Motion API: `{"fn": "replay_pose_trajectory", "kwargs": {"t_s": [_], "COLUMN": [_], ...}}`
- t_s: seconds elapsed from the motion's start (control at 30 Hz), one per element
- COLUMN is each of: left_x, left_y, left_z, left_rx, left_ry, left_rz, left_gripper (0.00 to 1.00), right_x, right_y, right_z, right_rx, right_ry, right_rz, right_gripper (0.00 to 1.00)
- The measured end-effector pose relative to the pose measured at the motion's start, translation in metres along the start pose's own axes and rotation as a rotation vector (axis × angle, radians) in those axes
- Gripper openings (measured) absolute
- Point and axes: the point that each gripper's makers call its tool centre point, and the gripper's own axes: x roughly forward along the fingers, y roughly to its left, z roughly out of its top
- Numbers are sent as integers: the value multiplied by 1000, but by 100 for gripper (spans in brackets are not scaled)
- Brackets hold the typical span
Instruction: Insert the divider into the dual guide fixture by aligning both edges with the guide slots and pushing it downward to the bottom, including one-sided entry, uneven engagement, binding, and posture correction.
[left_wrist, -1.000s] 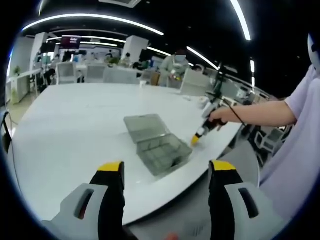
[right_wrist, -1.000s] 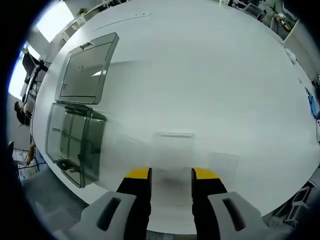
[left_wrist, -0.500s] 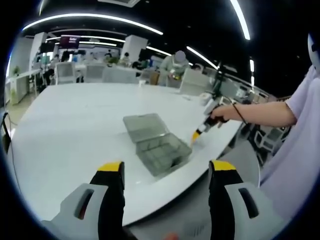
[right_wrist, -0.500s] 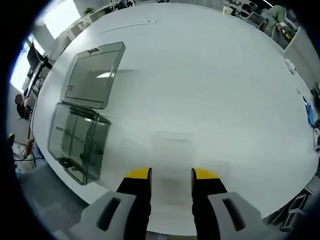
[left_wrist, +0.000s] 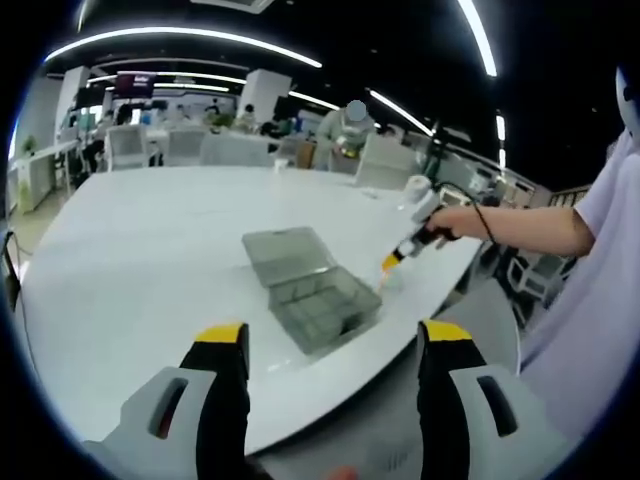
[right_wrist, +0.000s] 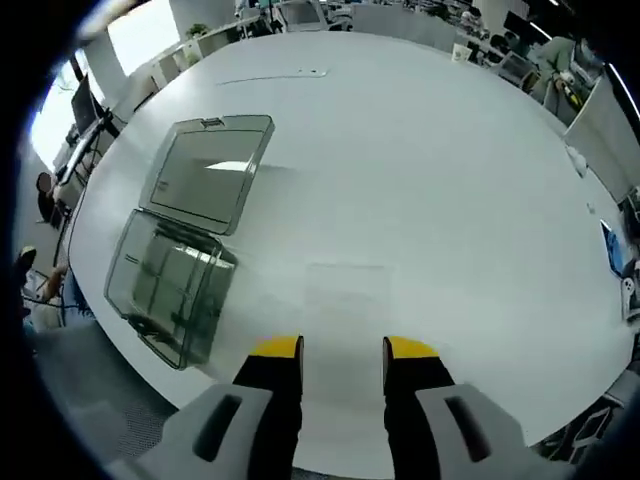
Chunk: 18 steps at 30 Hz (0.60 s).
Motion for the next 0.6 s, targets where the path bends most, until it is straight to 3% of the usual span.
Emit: {"fn": "replay_pose_trajectory", "kwargs": {"t_s": [0.6], "left_x": [3], "left_y": [-6], "left_z": [5], "left_rx": [28], "left_ry": [2], "left_rz": [-18], "left_gripper": [66], "right_x": [-39], "right_y": [19], "right_z": [11], "right_rx": [-33], "right_ry": [-167], "right_rz": [15], "right_gripper": [27]}}
